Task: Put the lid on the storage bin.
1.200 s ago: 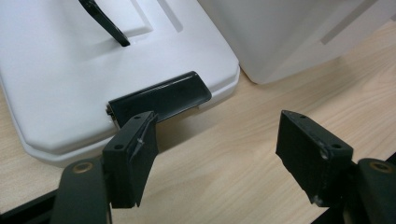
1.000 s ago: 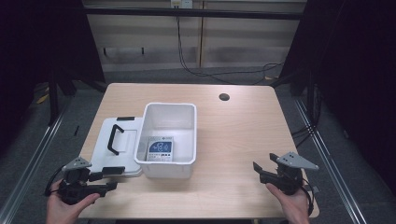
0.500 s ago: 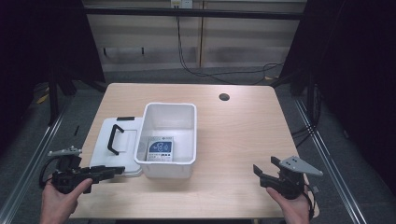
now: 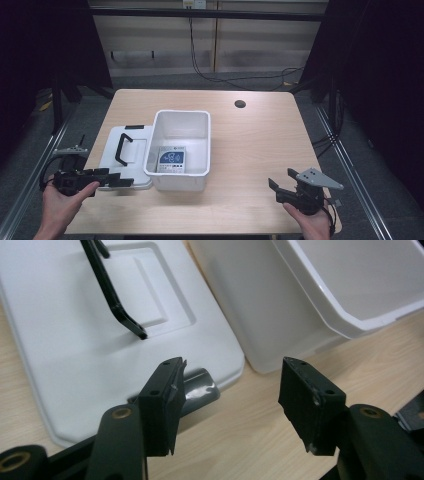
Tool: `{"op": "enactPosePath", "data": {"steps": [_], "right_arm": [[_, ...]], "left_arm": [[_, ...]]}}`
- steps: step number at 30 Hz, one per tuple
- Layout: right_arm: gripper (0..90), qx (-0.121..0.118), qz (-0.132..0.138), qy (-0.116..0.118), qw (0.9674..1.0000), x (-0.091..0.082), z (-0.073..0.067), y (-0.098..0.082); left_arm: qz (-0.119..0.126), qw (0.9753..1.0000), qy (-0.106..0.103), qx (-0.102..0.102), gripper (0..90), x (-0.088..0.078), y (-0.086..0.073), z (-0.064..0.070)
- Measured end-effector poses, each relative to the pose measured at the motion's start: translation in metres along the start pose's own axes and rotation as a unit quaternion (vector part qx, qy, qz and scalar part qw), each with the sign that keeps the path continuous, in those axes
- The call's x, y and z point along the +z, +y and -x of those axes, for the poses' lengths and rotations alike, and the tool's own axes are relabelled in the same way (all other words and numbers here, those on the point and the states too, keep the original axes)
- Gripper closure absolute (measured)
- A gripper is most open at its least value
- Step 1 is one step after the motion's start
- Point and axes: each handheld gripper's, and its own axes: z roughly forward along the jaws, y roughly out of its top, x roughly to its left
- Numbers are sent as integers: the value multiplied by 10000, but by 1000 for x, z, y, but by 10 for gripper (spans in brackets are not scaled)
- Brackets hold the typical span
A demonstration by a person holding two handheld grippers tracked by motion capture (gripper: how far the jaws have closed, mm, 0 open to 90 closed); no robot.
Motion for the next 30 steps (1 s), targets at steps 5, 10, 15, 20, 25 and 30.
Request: {"op": "enactPosePath", "data": {"steps": [5,10,15,20,25,30], "right_arm": [[256,-38,-61,20,10000,1,0,-1],[256,-34,-53,12,10000,0,0,-1],[256,-1,-63,17,10000,0,1,-1],[252,37,-76,19,10000,1,1,-1],[240,73,-98,30,9999,1,2,-1],[239,65,-120,62,9999,1,2,-1]], "left_arm": [[-152,9998,120,-6,475,1,11,0],[-270,9995,191,0,504,2,20,1],[-303,9993,213,-58,518,5,28,-2],[-374,9990,251,-11,503,6,37,-2],[-495,9985,224,-110,483,4,50,-4],[-685,9972,286,-86,496,9,62,-5]]}}
